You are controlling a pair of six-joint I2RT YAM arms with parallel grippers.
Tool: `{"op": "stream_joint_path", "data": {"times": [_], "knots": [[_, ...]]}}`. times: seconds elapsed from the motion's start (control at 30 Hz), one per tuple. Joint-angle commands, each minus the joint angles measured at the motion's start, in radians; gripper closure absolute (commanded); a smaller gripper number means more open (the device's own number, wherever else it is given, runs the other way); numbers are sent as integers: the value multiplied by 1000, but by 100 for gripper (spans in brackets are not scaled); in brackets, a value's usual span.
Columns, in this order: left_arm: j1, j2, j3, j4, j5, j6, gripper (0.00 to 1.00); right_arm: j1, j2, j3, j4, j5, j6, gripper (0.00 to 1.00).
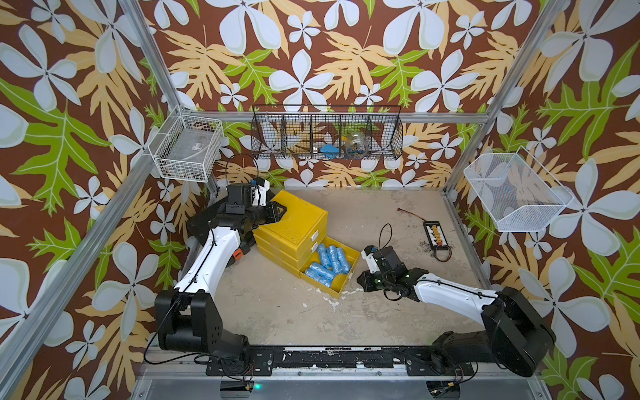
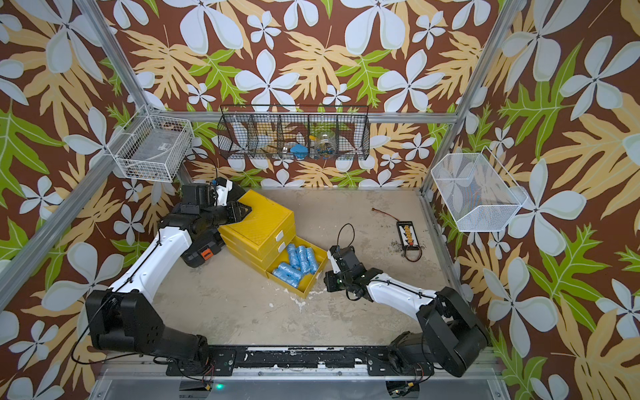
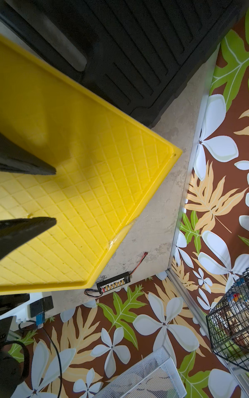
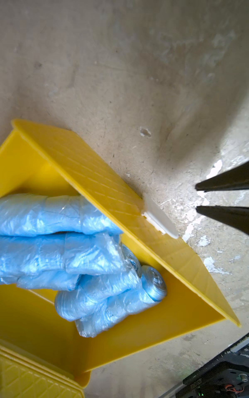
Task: Sort the rolls of trash bags by color and place them into the drawer
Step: Close the drawer in the storage box.
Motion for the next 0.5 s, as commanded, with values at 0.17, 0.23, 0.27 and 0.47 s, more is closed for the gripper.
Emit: {"op": "stream_joint_path", "data": {"times": [0.17,0.23,0.27,0.47], "knots": [[1,-3,2,-35,-12,1,63,1,109,72,129,-77,37,84],[1,-4,2,-38,-15,2,63,6,133,92,146,-98,51,84],[1,-5,3,-41,-15,4,63,9,147,106,150,-104,55,84],[1,1,5,-40,-13,2,63,21,239,179,186,-145,85,84]]}}
